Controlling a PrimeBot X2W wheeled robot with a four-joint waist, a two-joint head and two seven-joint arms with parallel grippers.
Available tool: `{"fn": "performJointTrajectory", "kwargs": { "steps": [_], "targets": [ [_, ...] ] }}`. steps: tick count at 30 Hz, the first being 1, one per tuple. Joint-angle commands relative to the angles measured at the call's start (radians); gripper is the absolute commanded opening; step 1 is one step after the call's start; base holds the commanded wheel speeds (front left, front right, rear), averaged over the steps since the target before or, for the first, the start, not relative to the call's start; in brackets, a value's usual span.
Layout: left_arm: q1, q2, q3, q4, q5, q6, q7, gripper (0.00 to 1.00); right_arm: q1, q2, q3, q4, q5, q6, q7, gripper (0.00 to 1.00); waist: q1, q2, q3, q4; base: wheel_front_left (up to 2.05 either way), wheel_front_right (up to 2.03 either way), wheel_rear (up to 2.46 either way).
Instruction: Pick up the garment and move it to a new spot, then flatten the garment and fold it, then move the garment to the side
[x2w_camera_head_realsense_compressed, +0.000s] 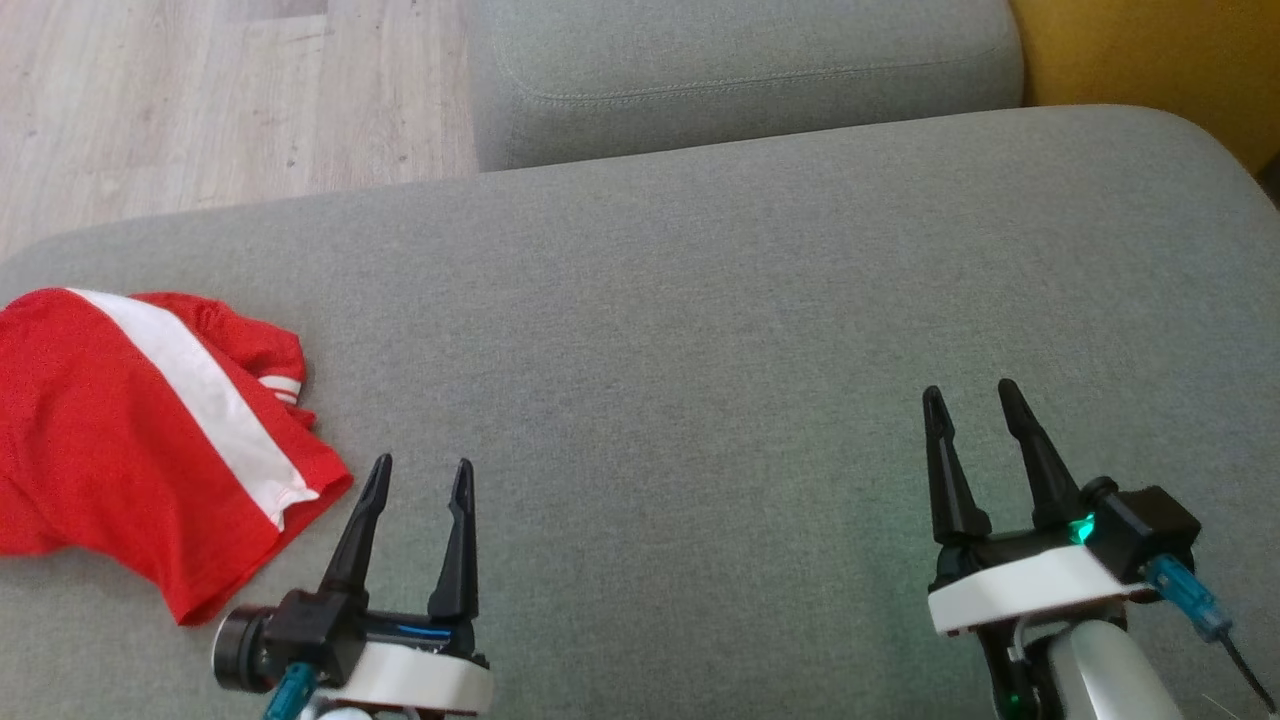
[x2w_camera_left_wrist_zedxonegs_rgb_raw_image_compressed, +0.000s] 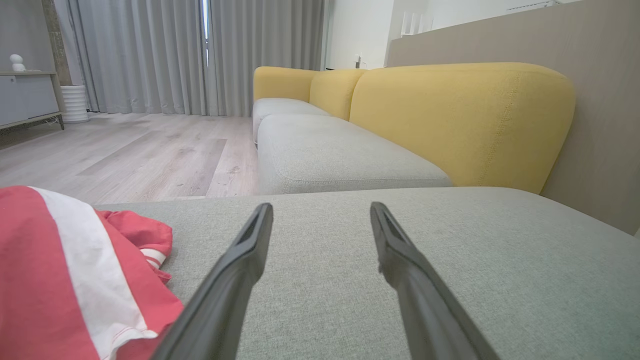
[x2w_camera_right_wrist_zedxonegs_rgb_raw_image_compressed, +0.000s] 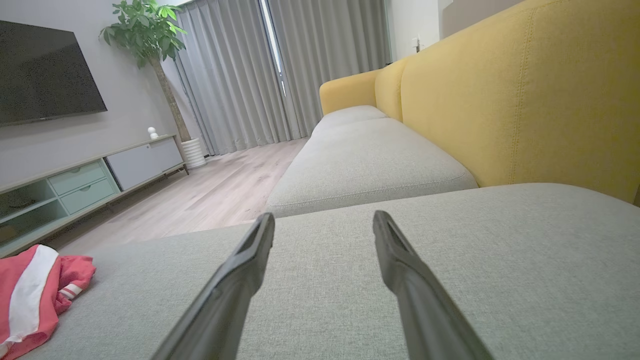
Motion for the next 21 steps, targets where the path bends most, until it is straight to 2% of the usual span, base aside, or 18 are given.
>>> {"fn": "performJointTrajectory", "kwargs": {
  "steps": [1,12,21],
  "targets": [
    [-0.039,-0.003,0.043,-0.031,-0.005,-0.004,-0.009,1.00,-0.036,-0.007,0.022,-0.030,-0.011,0.008,-0.011,1.00,0.0000,-0.0001,0.001,0.001,0.00,0.00,0.00],
    [-0.041,-0.004,0.038,-0.050,-0.019,0.003,-0.009,1.00,-0.033,-0.007,0.013,-0.031,-0.017,0.008,-0.011,1.00,0.0000,-0.0001,0.000,0.014,0.00,0.00,0.00],
    [-0.029,-0.004,0.057,-0.061,-0.022,0.015,-0.009,1.00,-0.022,-0.007,0.049,-0.032,-0.014,0.008,-0.011,1.00,0.0000,-0.0001,-0.009,0.072,0.00,0.00,0.00]
  ]
}}
